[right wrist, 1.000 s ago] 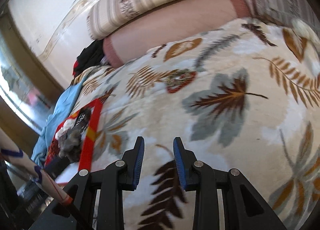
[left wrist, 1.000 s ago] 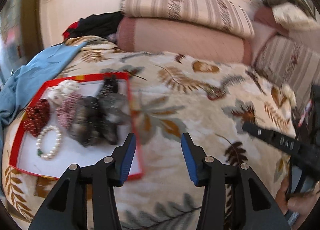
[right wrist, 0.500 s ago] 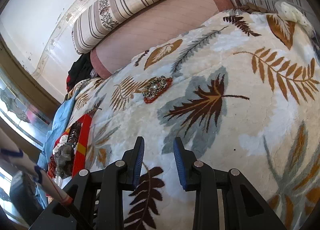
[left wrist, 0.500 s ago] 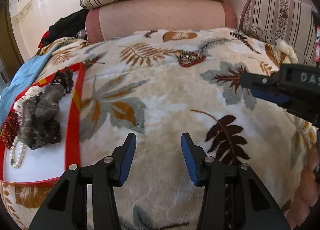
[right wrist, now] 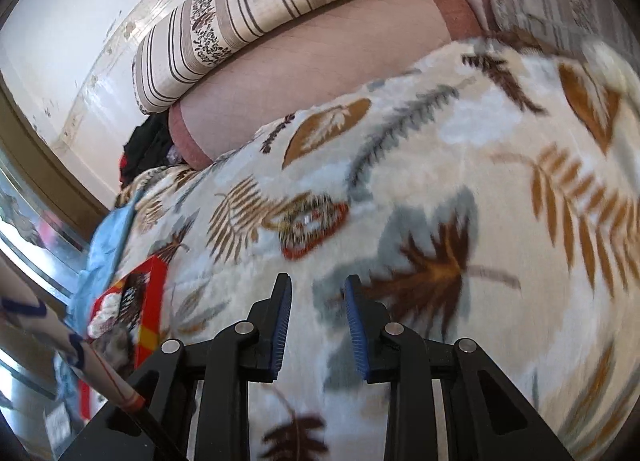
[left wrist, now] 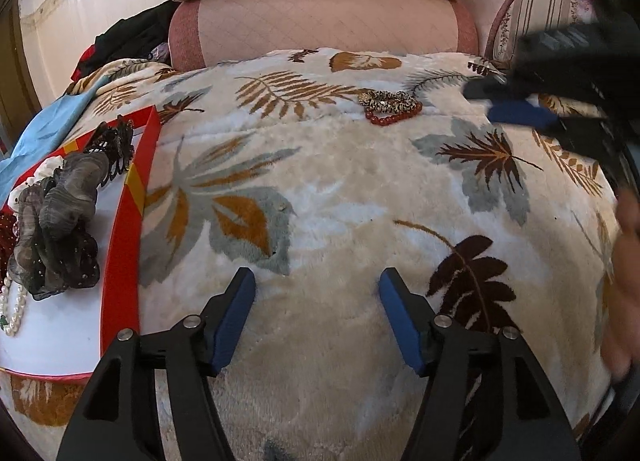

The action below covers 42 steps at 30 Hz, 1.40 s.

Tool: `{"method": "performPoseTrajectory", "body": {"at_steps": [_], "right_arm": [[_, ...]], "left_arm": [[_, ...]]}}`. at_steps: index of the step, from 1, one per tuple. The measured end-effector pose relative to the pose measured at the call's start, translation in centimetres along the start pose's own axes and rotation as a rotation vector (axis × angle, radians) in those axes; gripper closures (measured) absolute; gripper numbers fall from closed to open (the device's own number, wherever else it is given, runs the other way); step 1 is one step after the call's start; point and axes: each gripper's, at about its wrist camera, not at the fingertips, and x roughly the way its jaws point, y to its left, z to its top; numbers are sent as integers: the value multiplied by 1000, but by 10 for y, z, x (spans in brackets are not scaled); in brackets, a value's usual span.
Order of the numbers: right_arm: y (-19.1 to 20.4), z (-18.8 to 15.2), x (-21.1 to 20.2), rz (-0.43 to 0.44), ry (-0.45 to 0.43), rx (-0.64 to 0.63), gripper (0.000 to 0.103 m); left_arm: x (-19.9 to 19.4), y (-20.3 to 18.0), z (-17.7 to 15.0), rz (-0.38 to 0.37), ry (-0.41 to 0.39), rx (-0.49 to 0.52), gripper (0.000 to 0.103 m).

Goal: Organize jewelry
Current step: 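Move both open tools back to the bracelets on the bedspread, then grasp the leopard-print bracelet with the right tool while the left tool grasps the red bead bracelet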

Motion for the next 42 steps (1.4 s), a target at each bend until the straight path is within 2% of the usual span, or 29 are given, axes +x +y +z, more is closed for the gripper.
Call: {"method": "performPoseTrajectory", "body": {"at_steps": [6, 12, 13, 14, 15, 16, 20, 24, 29, 35, 38, 42], "right_arm": [[27, 40, 45, -64, 34, -99, 73], [30, 49, 97, -195, 102, -167, 73], [28, 46, 104, -213, 123, -179, 74], [25, 42, 107, -226, 124, -195, 85], [25, 40, 104, -242, 111, -213, 93], [24, 37, 100, -251, 117, -221, 95], [7, 21, 80, -193, 195, -149, 96], [-7, -7, 38, -159, 215, -100, 96], [-38, -31, -14, -260, 134, -60, 96], [-66, -22, -16, -293, 109, -18, 95], [-77, -19, -14, -239, 124, 56, 93], [-77, -18, -13, -213, 133, 69, 93]], "left_arm": [[3, 2, 2, -11, 3, -10, 36], [5, 3, 4, -19, 3, -15, 34], [5, 3, 4, -20, 4, -16, 34], [5, 3, 4, -21, 5, -16, 34], [5, 4, 4, -22, 4, -17, 34], [5, 3, 4, -22, 4, -18, 34], [5, 3, 4, -23, 4, -20, 33], [4, 4, 4, -27, 3, -23, 33], [3, 4, 3, -27, 2, -22, 33], [-5, 10, 4, -66, -5, -58, 33], [-8, 9, 10, -92, -9, -72, 33], [-4, -4, 36, -108, -19, -34, 33]]}}
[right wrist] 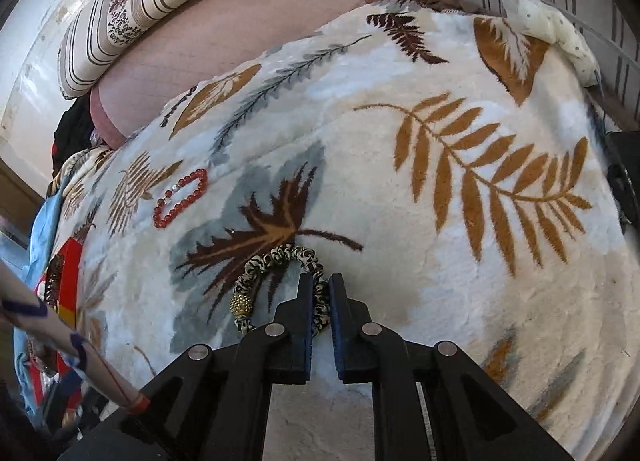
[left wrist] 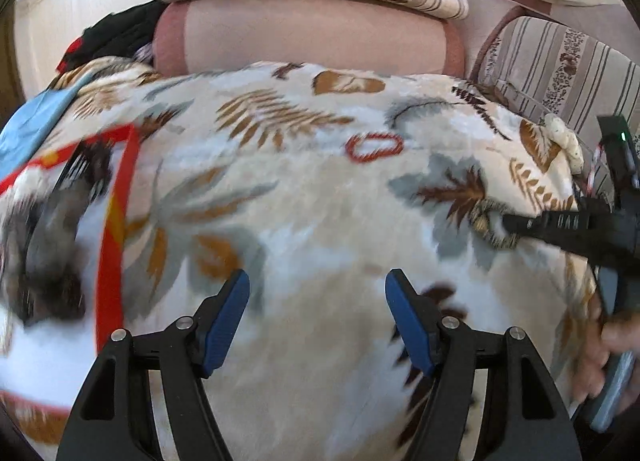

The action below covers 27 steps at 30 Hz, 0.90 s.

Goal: Organize jewelry
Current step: 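Grasp the leopard-print bracelet with the right tool while the left tool grasps the red bead bracelet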

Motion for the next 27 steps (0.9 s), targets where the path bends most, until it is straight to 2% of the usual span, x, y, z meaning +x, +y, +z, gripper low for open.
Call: {"method": "performPoseTrajectory", "body": {"at_steps": [2, 3, 5, 7, 12, 17, 20, 22, 24, 26, 27], "right_arm": [[-1, 1, -1, 16, 5, 12, 93], [-2, 0, 0, 21, 8, 16, 93], [-5, 1, 0, 41, 14, 34, 92], [-6, 1, 2, 54, 19, 47, 92], [-9, 2, 2, 69, 27, 59, 92], [-9, 2, 3, 77, 32, 62, 92], [-12, 3, 5, 90, 37, 76, 92], [-12, 3, 5, 87, 38, 73, 92], [-10, 4, 6, 83, 37, 67, 92], [-9, 4, 6, 78, 35, 61, 92], [-8, 5, 7, 76, 34, 59, 92]], "left_arm": [[9, -11, 23, 0, -4, 45, 35], [13, -16, 32, -2, -8, 64, 39], [27, -31, 54, -4, 1, 135, 65], [41, -42, 72, -34, 16, 181, 79], [81, -74, 96, -26, 78, 374, 79], [107, -88, 103, 5, 117, 450, 79], [127, -97, 100, 6, 173, 517, 79], [134, -98, 101, 9, 171, 517, 79], [137, -93, 107, -16, 173, 450, 83], [134, -86, 106, -26, 162, 391, 95], [131, -83, 102, -23, 152, 362, 95]]}}
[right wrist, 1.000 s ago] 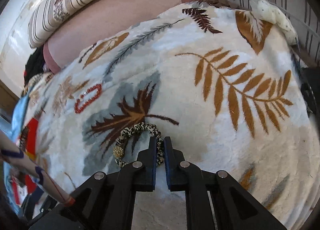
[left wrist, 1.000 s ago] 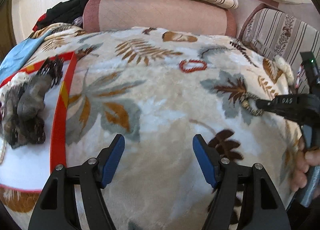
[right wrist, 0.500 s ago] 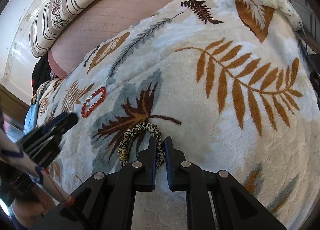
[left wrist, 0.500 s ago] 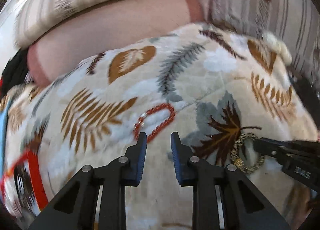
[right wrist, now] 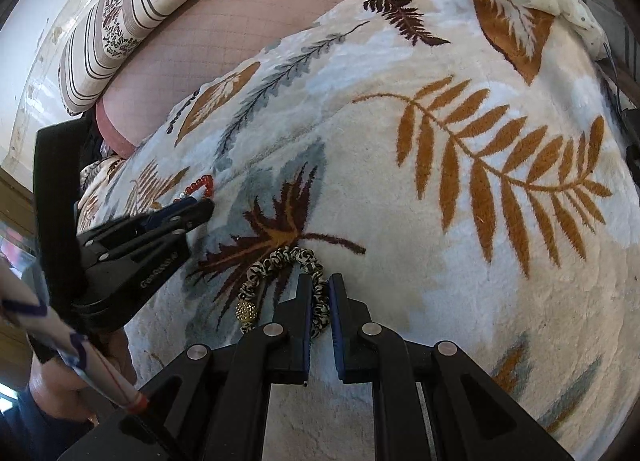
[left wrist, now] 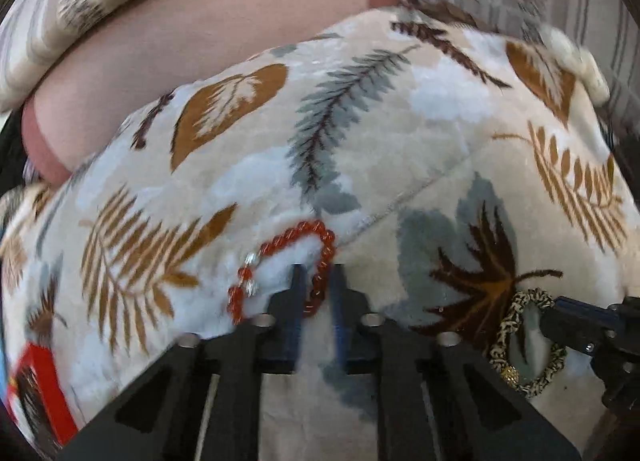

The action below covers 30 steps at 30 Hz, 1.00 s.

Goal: Organize jewelry
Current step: 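Grasp the leopard-print bracelet with the right tool while the left tool grasps the red bead bracelet, then lift both bracelets and carry them over the red-framed tray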

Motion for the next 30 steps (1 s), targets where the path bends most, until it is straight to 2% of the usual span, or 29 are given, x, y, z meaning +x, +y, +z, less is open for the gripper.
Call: {"method": "performPoseTrajectory", "body": {"at_steps": [3, 9, 13, 15, 20, 24, 27, 30], "right_arm": [[1, 1, 1, -3, 0, -4, 92], [0, 2, 1, -3, -2, -7, 92], [6, 1, -3, 35, -10, -33, 93], [18, -2, -11, 63, -43, -85, 93], [44, -10, -36, 193, -143, -195, 94], [53, -13, -53, 294, -208, -225, 94], [60, -16, -61, 333, -246, -249, 94], [66, -19, -59, 339, -246, -267, 94]], "left_arm": [[-11, 9, -23, -31, -19, -121, 95], [-55, 17, -82, -112, 0, -271, 96], [-88, 13, -125, -166, -52, -327, 96], [-102, 14, -140, -177, -93, -358, 96], [-130, 19, -144, -167, -193, -382, 96], [-146, 23, -143, -159, -267, -380, 96], [-151, 26, -144, -148, -296, -378, 96], [-154, 30, -144, -112, -334, -367, 96]]}}
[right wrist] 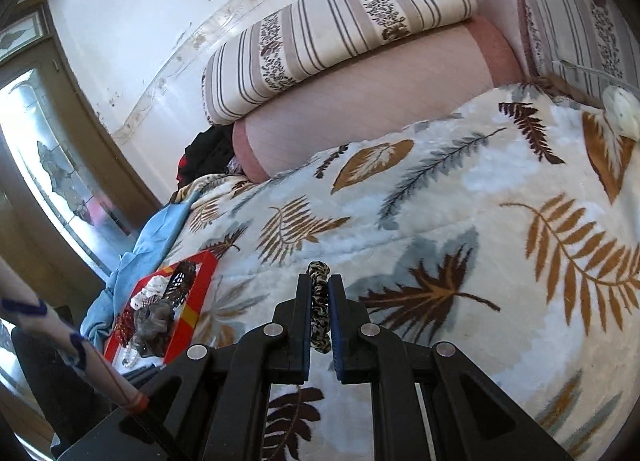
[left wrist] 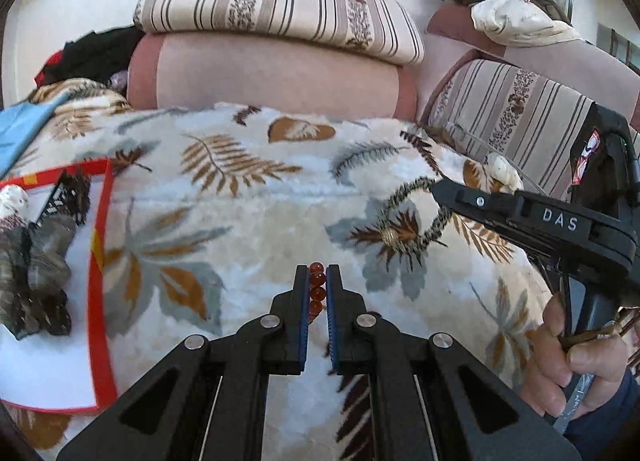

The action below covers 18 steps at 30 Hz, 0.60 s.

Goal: Organize jewelry
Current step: 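Lift both bracelets and carry them over the red-framed tray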

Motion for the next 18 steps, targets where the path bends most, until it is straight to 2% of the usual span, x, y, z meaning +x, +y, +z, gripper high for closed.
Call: {"method": "performPoseTrajectory", "body": {"at_steps": [11, 18], "right_arm": [[2, -1, 4, -10, 15, -20, 94], [8, -3, 4, -17, 7, -47, 94]], "left_arm": [[3, 7, -2, 82, -39, 35, 96], [0, 9, -1, 102, -59, 33, 96]]}}
